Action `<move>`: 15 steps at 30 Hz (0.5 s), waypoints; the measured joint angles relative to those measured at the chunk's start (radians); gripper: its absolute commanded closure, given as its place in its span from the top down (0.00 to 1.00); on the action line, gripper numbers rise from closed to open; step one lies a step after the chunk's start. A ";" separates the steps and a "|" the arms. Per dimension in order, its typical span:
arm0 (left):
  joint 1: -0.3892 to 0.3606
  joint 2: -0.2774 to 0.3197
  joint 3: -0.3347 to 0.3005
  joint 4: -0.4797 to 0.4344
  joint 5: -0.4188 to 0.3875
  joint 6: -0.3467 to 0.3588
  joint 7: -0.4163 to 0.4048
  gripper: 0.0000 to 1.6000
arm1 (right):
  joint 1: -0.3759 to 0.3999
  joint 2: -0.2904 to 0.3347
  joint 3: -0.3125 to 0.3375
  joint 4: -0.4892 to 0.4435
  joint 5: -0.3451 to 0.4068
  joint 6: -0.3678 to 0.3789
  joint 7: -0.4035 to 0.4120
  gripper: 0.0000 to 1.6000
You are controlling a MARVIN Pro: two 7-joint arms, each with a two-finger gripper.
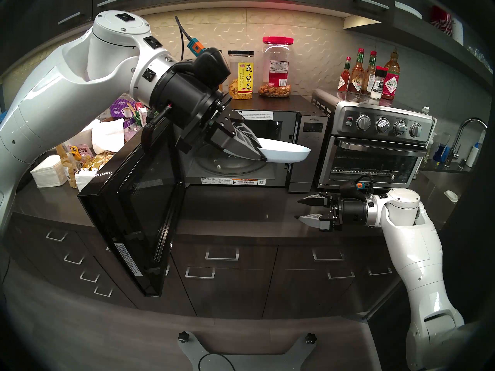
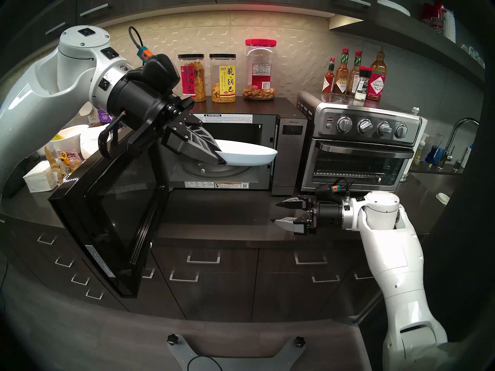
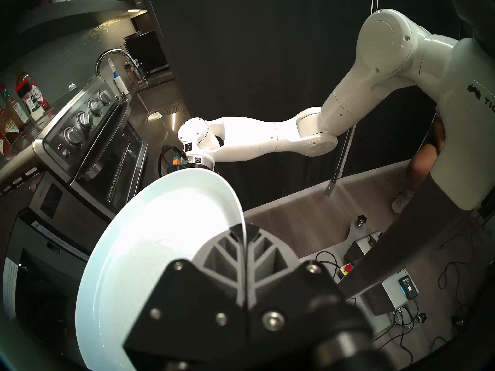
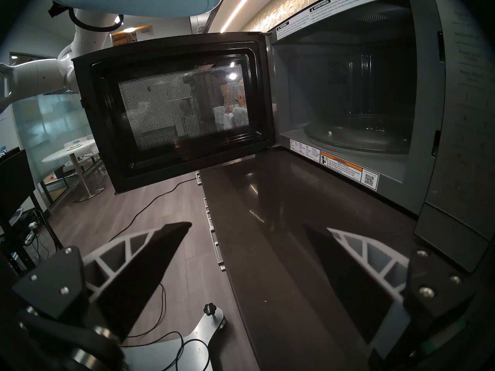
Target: Open the microwave, put the plate inside, and close the door
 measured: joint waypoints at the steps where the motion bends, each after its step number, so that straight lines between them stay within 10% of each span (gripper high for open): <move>1: -0.005 -0.001 0.007 0.001 -0.002 -0.001 -0.001 0.00 | 0.000 0.000 0.000 0.000 0.000 0.000 0.000 1.00; 15: -0.106 -0.024 0.149 0.043 -0.010 -0.048 -0.048 0.00 | 0.000 0.000 0.000 0.000 0.000 0.000 0.000 1.00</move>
